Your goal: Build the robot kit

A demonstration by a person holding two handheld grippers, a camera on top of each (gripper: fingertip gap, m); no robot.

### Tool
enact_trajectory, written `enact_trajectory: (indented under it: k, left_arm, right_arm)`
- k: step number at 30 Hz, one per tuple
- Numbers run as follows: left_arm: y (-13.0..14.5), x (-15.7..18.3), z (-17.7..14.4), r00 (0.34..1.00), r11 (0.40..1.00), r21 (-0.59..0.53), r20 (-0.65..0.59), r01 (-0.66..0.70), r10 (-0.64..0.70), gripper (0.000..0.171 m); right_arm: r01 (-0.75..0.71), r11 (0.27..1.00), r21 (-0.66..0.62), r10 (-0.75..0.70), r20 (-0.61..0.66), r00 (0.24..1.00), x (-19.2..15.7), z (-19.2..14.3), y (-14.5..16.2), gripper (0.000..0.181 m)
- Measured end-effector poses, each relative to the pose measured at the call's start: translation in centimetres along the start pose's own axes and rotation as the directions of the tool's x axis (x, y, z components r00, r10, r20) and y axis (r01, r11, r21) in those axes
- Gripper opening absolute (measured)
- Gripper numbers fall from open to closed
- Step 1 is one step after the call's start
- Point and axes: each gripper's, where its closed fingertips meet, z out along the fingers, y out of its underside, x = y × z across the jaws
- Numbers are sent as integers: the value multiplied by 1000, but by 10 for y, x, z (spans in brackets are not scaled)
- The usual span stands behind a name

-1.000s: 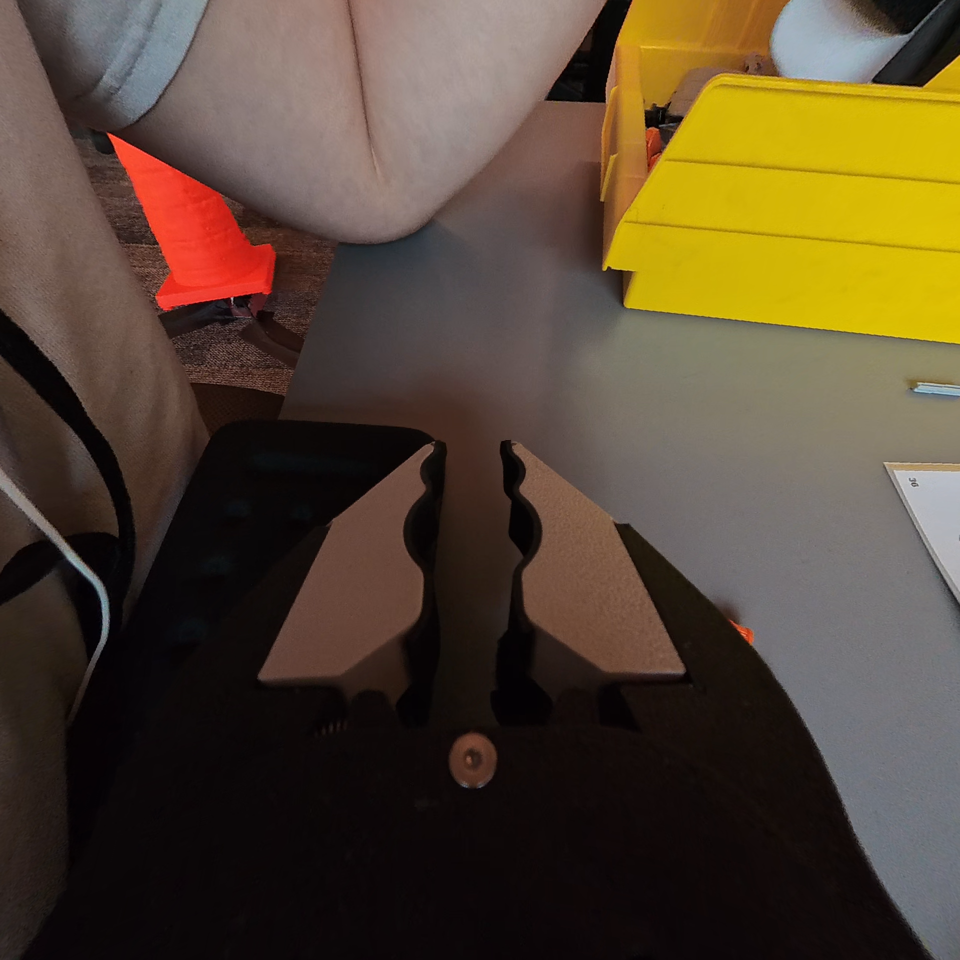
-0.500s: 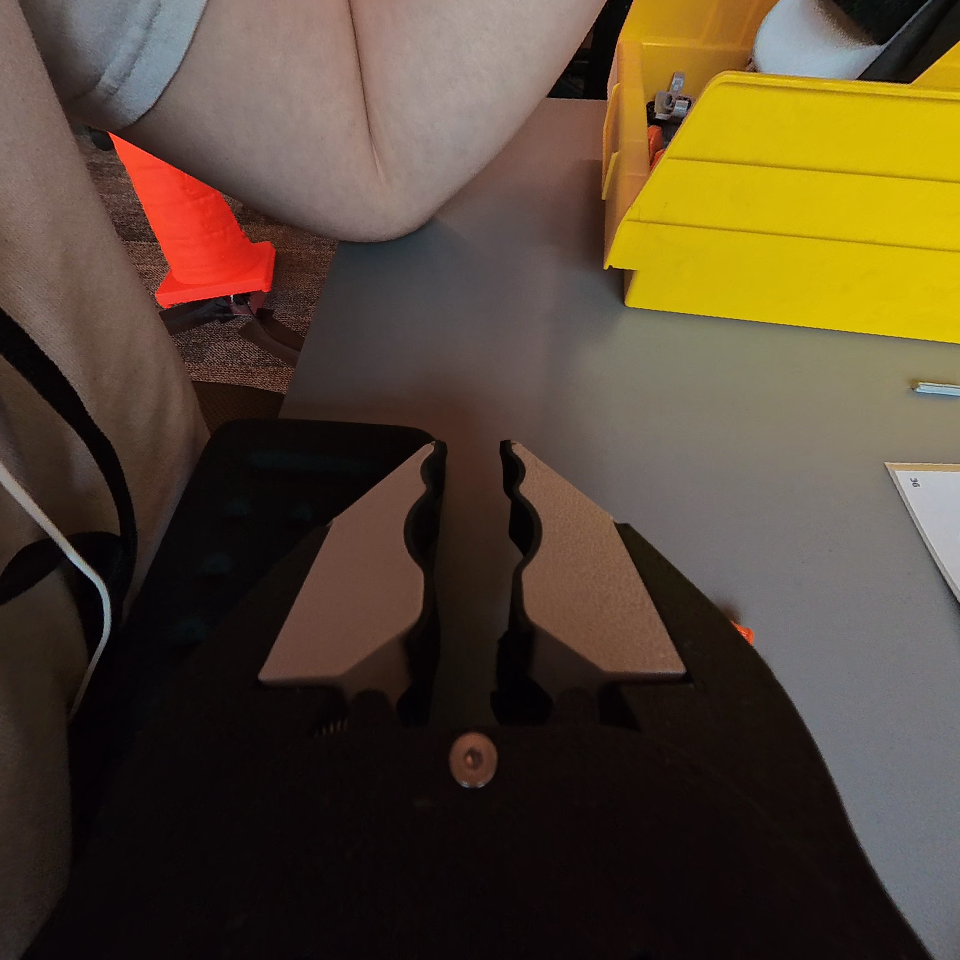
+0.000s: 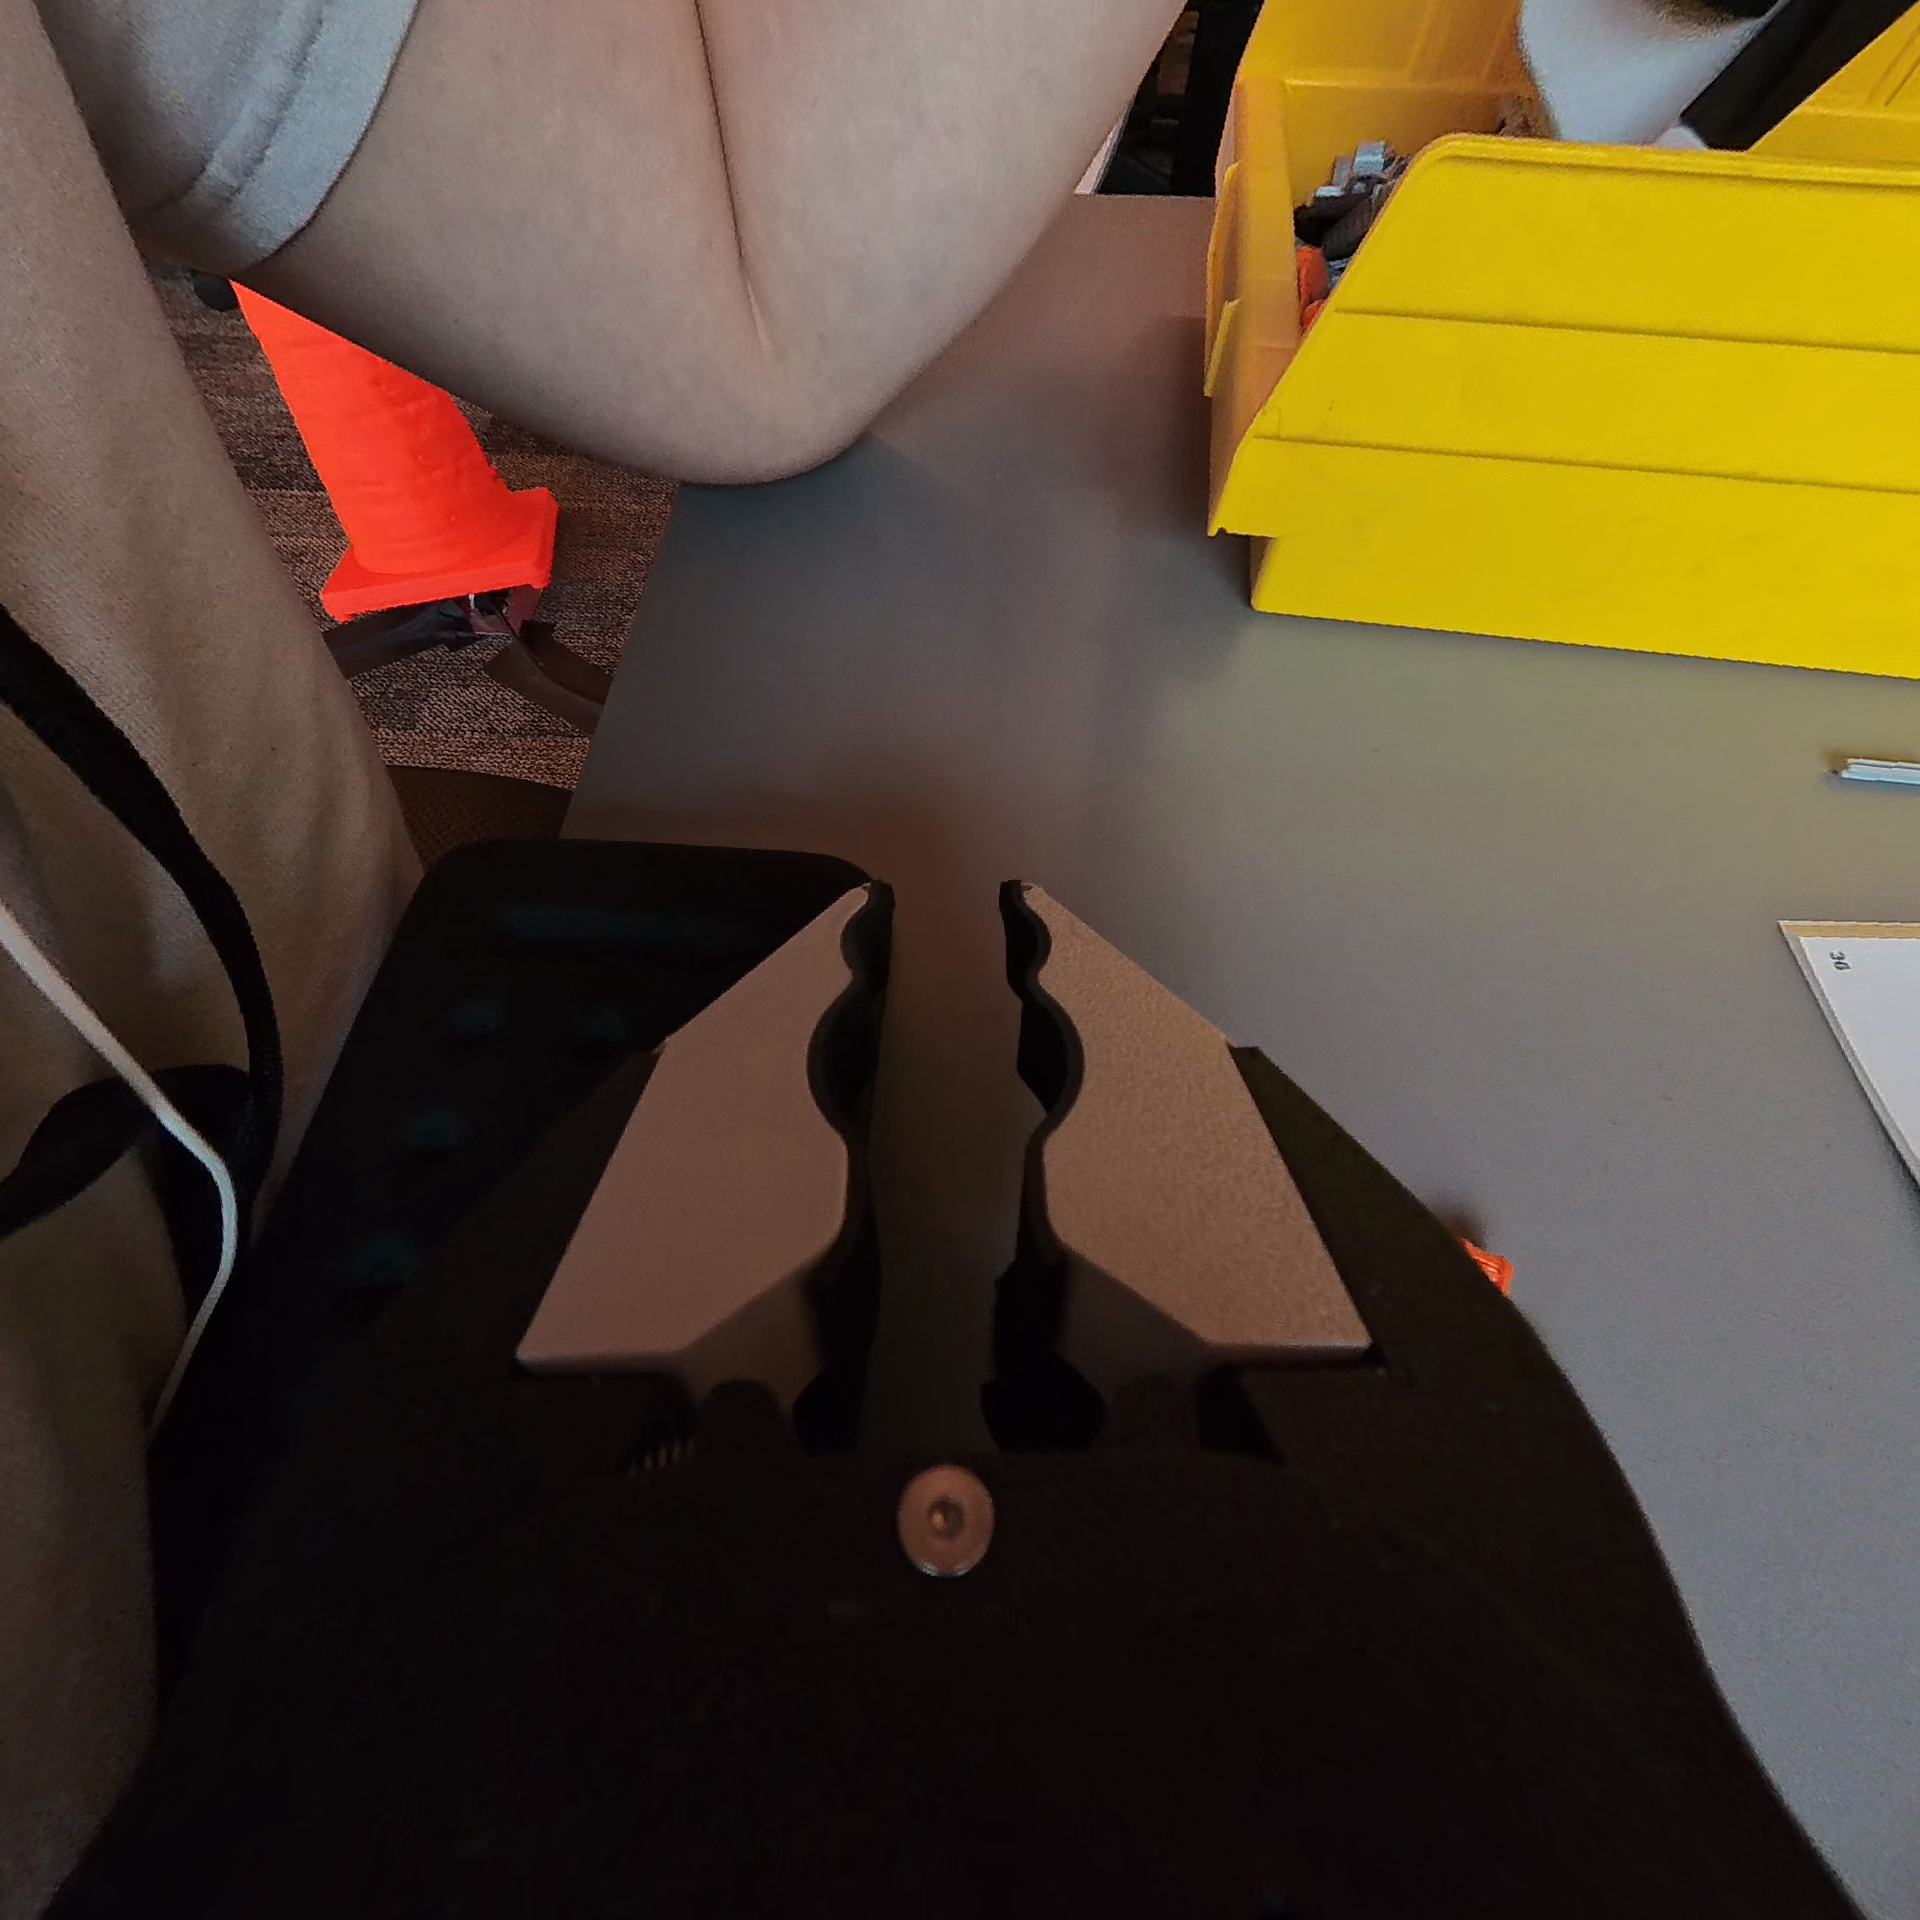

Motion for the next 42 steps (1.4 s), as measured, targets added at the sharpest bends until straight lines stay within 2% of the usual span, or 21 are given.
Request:
enact_trajectory:
  k: [5,13,17,18,20,21,23,24,27,30,37,42]
  left_arm:
    - [-3,-6,-7,1000,998,58,7,3,-3,21]
    - [-13,-25,-27,998,975,214,5,55,-57,16]
    - [-12,-30,-30,995,965,245,-8,97,-98,17]
    - [-11,-30,-30,995,965,241,-11,102,-102,22]
    - [-8,-30,-30,994,966,237,7,102,-107,44]
    - [-8,-29,-31,994,966,241,19,97,-105,47]
    - [-10,-21,-35,997,964,255,18,72,-80,40]
    - [-11,-13,-35,999,965,258,0,44,-45,28]
    - [-8,8,-25,997,978,196,-13,-77,81,13]
    - [-10,9,-11,987,981,110,12,-160,160,8]
    - [-13,15,0,975,974,66,-24,-217,219,10]
    - [-15,16,6,971,971,32,-32,-237,238,5]
  right_arm:
    - [1,1000,2,-1,-1,1000,0,0,0,21]
    - [-18,1000,-6,18,9,1000,1,1,1,21]
    - [-21,1000,-8,21,10,1000,1,1,1,21]
    - [-22,1000,-9,22,10,1000,1,1,1,21]
    - [-23,1000,-9,23,11,1000,1,1,1,21]
    - [-23,1000,-10,23,11,1000,1,1,1,21]
    - [-23,1000,-9,24,11,1000,1,1,1,21]
    - [-23,1000,-9,23,11,1000,1,1,1,21]
    - [-20,1000,-7,20,10,1000,1,1,1,21]
    - [-17,1000,-5,17,9,1000,1,0,1,21]
    - [-10,1000,-1,10,7,1000,0,0,0,21]
    - [-6,1000,-3,6,5,1000,0,0,1,21]
